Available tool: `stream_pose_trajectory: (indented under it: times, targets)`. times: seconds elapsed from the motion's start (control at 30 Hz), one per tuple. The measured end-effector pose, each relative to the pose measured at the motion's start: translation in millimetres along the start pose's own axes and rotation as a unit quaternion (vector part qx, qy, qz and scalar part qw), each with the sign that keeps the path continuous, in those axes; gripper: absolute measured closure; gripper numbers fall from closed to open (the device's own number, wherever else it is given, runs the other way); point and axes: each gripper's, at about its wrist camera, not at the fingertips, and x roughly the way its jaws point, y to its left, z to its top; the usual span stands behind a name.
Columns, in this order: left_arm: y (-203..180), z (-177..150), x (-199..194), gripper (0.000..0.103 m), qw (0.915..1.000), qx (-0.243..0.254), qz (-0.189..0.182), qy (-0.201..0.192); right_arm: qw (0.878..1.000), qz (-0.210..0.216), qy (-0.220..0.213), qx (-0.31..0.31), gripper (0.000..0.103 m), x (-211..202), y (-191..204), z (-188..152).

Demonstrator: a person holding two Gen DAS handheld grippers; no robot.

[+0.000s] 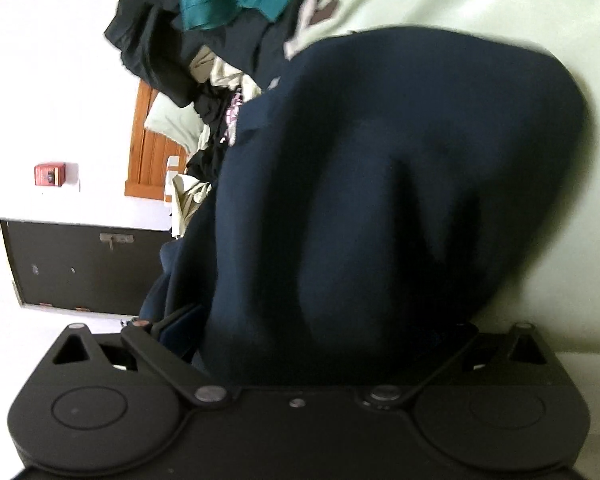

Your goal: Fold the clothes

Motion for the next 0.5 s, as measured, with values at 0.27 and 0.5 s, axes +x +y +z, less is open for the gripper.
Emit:
stream_pose_trajectory:
  times: [0.27,0.5]
  targets:
    - [-7,-1,27,0.002,0.9991,0.014,-0.013,-0.039,1.000,0.025,-0.015,0.003,0.000,34,-1,10]
    - [-21,11,40,0.015,0.9994,-0.004,-0.024,-0.023,0.999,0.041,-0.004,0.007,0.022,33,14,19]
